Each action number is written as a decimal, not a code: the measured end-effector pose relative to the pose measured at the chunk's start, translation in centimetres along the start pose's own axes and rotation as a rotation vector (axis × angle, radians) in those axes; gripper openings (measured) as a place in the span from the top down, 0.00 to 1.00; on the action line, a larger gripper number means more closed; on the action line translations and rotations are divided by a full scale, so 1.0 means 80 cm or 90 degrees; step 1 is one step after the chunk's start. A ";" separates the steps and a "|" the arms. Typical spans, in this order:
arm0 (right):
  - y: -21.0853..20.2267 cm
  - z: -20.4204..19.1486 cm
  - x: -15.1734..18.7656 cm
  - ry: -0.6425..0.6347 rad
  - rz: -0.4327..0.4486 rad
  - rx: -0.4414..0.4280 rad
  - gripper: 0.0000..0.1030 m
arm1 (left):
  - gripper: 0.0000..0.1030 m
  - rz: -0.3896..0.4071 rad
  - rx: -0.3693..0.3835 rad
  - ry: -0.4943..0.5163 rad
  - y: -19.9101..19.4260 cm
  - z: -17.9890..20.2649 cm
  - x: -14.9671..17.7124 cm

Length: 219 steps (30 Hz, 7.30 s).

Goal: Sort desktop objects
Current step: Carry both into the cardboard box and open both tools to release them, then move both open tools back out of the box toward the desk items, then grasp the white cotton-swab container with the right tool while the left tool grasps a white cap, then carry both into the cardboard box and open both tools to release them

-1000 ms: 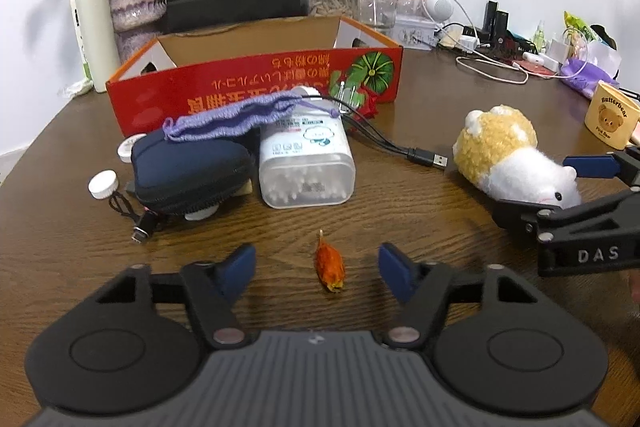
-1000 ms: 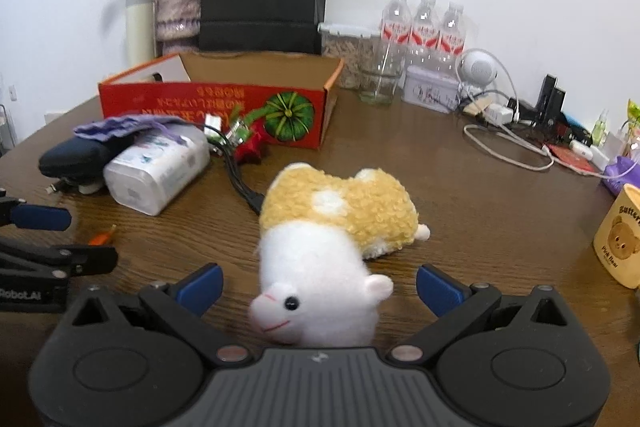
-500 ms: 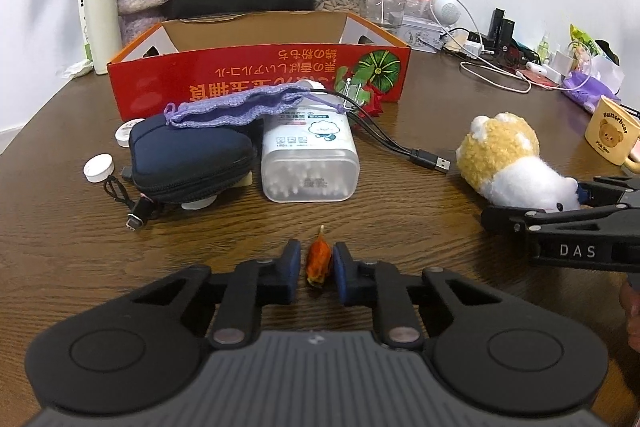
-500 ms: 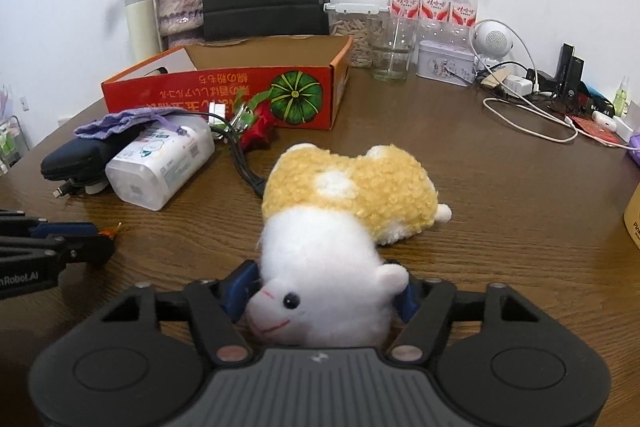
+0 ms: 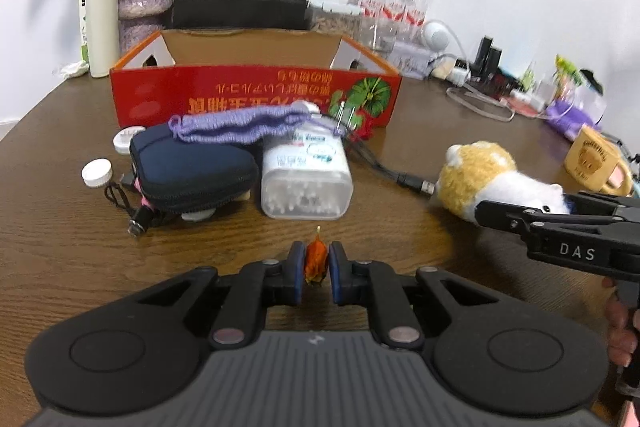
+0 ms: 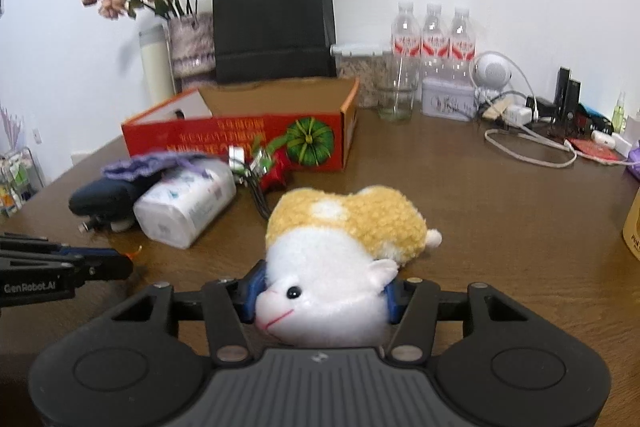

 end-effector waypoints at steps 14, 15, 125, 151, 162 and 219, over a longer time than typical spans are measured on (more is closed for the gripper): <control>-0.004 -0.061 -0.100 -0.035 0.125 -0.036 0.50 | 0.87 0.142 0.004 -0.028 -0.044 -0.052 -0.098; 0.000 -0.068 -0.111 -0.036 0.136 -0.040 0.50 | 0.87 0.153 0.001 -0.030 -0.044 -0.058 -0.109; 0.071 -0.081 -0.021 -0.042 -0.041 -0.025 0.00 | 0.00 0.068 -0.180 -0.077 -0.012 -0.201 -0.039; 0.118 -0.164 -0.029 -0.067 -0.041 0.030 0.01 | 0.00 -0.019 -0.199 -0.003 0.042 -0.254 -0.024; 0.129 -0.144 -0.033 -0.057 -0.043 0.036 0.11 | 0.22 -0.028 -0.196 0.023 0.066 -0.252 -0.029; 0.029 -0.137 -0.066 -0.078 0.084 -0.044 0.39 | 0.72 0.166 -0.106 -0.004 -0.036 -0.147 -0.093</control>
Point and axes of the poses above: each gripper's, at about its wrist camera, not at the fingertips, and y roughly the way its jaws point, z to its right, x to its underside, the point moved 9 cm from there along y, roughly the way its jaws point, and after that the axes turned 7 degrees about y, right-handed, at the moved point
